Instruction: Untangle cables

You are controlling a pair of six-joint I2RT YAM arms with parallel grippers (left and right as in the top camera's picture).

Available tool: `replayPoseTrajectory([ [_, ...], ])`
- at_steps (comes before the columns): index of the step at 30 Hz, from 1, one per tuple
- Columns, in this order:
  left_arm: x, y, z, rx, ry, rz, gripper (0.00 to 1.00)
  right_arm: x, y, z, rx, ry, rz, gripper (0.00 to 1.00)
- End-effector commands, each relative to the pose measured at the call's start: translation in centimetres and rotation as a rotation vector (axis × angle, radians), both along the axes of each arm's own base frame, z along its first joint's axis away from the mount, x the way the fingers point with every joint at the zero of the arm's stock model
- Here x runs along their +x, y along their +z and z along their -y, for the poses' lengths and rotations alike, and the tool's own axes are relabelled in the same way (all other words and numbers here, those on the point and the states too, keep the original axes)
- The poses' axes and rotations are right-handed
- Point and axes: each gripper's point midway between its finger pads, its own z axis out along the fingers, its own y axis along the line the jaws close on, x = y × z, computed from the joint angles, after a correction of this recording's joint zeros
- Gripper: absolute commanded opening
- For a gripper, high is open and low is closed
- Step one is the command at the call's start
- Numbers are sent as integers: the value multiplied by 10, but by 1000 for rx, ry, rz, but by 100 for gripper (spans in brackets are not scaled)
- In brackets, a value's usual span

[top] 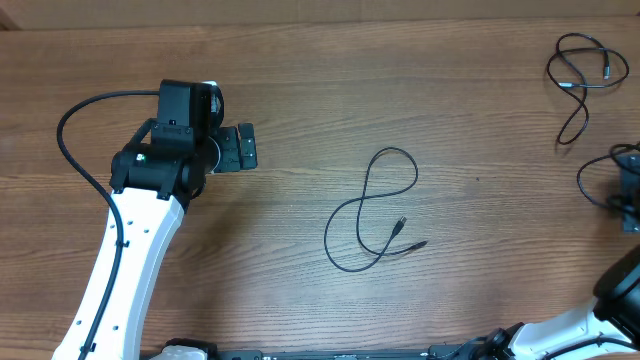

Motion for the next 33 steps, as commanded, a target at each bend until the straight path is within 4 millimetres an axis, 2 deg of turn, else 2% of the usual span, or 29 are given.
replayPoseTrajectory([
  [1, 0, -3, 4, -15, -2, -9, 100, -13, 19, 31, -56, -85, 36, 100],
  [8, -1, -4, 4, -16, -2, -14, 100, -71, 20, 70, 8, -332, 84, 100],
  [10, -1, -4, 4, -16, -2, -13, 100, -81, 24, 82, 13, -366, 132, 100],
  [15, 0, -3, 4, -16, -2, -9, 100, -70, 58, 114, -50, -303, 360, 100],
  [18, -1, -4, 4, -16, -2, -14, 100, -64, 80, 130, -171, -243, 391, 100],
  [20, -4, -6, 4, -14, -2, -28, 100, -66, 83, 134, -198, -242, 382, 100],
  [24, -6, -7, 6, -22, -9, -38, 100, -86, 68, 134, -173, -367, 313, 100],
  [29, -7, -7, 11, -48, -25, -41, 100, -95, 64, 135, -176, -403, 279, 100],
  [33, -7, -7, 11, -48, -25, -41, 100, -108, 53, 131, -131, -504, 256, 100],
])
